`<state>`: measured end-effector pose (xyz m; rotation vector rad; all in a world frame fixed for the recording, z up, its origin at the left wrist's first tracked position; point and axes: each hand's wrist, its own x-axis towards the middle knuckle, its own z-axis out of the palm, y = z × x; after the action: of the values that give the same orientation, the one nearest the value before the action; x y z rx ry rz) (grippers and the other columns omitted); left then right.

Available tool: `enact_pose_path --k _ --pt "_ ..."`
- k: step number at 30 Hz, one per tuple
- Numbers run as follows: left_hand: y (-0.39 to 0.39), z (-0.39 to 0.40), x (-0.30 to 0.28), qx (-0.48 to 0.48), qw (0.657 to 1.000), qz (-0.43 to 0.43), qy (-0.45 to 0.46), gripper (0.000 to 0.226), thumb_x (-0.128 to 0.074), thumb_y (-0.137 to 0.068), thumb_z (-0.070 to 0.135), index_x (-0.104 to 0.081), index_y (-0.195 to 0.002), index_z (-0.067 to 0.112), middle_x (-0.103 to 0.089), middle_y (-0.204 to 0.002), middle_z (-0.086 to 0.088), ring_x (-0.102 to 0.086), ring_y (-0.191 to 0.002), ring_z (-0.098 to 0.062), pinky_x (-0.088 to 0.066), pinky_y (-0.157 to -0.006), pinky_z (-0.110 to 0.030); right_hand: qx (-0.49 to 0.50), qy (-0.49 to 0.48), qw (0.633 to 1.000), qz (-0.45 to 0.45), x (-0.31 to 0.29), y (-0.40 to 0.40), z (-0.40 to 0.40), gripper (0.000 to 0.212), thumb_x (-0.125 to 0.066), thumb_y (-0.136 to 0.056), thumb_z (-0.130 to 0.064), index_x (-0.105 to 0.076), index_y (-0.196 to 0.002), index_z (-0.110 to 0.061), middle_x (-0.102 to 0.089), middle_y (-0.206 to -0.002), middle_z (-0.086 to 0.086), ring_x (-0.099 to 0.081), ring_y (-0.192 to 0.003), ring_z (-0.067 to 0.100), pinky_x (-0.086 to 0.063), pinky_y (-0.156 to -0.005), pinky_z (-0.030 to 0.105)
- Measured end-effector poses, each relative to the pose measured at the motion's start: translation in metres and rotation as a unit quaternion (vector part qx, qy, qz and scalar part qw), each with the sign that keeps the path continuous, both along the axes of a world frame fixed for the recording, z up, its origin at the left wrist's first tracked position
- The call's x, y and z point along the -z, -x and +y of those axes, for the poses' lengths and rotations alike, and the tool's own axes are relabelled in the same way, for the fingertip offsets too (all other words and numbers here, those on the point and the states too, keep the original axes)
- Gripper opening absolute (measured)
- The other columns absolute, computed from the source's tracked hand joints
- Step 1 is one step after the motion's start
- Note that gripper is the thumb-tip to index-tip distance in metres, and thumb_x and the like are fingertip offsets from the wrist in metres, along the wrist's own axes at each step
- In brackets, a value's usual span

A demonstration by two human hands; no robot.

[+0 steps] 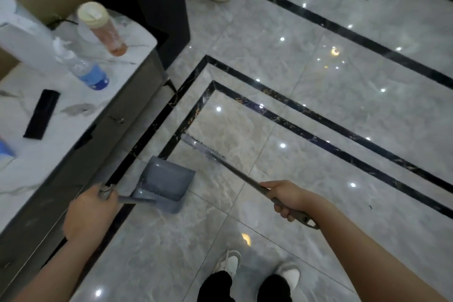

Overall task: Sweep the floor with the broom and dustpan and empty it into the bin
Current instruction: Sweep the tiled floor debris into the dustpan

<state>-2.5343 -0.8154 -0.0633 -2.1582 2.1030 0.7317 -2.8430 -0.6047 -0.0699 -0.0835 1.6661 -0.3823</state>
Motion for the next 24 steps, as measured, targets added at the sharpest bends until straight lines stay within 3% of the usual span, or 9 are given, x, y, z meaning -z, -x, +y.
enact_pose_path --k 2,4,9,18,21,24 --pt "0.015 0.005 -0.009 0.023 1.0 -0.01 -0.005 0.03 -0.049 -0.089 0.032 -0.062 -0.081 0.007 -0.063 -0.085 -0.024 -0.057 -0.079 -0.039 -0.044 -0.068 -0.038 0.043 0.003 0.999 0.02 -0.002 0.016 0.025 0.051 -0.031 -0.094 -0.009 -0.044 -0.139 -0.029 -0.036 -0.061 0.004 -0.03 -0.041 0.011 -0.026 -0.039 0.017" --pt "0.036 0.014 -0.017 0.057 0.998 -0.017 -0.006 0.031 -0.048 -0.089 0.034 -0.06 -0.076 0.009 -0.062 -0.077 -0.02 -0.056 -0.073 -0.037 -0.047 -0.065 -0.038 0.086 0.01 0.996 0.034 -0.004 0.032 0.051 0.051 -0.03 -0.094 -0.008 -0.045 -0.138 -0.027 -0.036 -0.061 0.004 -0.03 -0.043 0.012 -0.025 -0.038 0.018" --pt "0.107 0.047 -0.025 0.135 0.99 -0.042 -0.009 0.032 -0.044 -0.091 0.035 -0.057 -0.074 0.011 -0.059 -0.068 -0.015 -0.055 -0.062 -0.032 -0.048 -0.058 -0.036 0.172 0.014 0.984 0.047 -0.003 0.078 0.115 0.043 -0.033 -0.095 -0.01 -0.044 -0.136 -0.007 -0.035 -0.06 0.004 -0.03 -0.042 0.013 -0.025 -0.04 0.019" --pt "0.274 0.175 -0.014 0.29 0.956 -0.049 0.008 0.023 -0.048 -0.09 0.035 -0.064 -0.091 0.018 -0.06 -0.068 -0.009 -0.054 -0.065 -0.032 -0.042 -0.058 -0.032 0.376 0.006 0.925 0.05 0.018 0.18 0.267 0.046 -0.028 -0.097 -0.005 -0.046 -0.136 -0.022 -0.033 -0.063 0.004 -0.029 -0.039 0.012 -0.024 -0.038 0.014" --pt "0.326 0.219 -0.012 0.336 0.941 -0.032 0.005 0.024 -0.05 -0.09 0.033 -0.064 -0.088 0.015 -0.057 -0.062 -0.004 -0.05 -0.057 -0.026 -0.042 -0.053 -0.031 0.414 -0.007 0.908 0.061 0.016 0.212 0.319 0.042 -0.028 -0.096 -0.006 -0.046 -0.135 -0.008 -0.031 -0.063 0.003 -0.028 -0.043 0.013 -0.023 -0.04 0.016" --pt "0.377 0.26 -0.011 0.386 0.922 -0.029 0.005 0.022 -0.051 -0.09 0.033 -0.066 -0.09 0.016 -0.065 -0.068 -0.01 -0.057 -0.062 -0.031 -0.048 -0.056 -0.033 0.452 -0.019 0.889 0.073 0.012 0.24 0.375 0.041 -0.031 -0.097 -0.009 -0.039 -0.136 -0.002 -0.032 -0.062 0.004 -0.027 -0.043 0.014 -0.023 -0.038 0.016"
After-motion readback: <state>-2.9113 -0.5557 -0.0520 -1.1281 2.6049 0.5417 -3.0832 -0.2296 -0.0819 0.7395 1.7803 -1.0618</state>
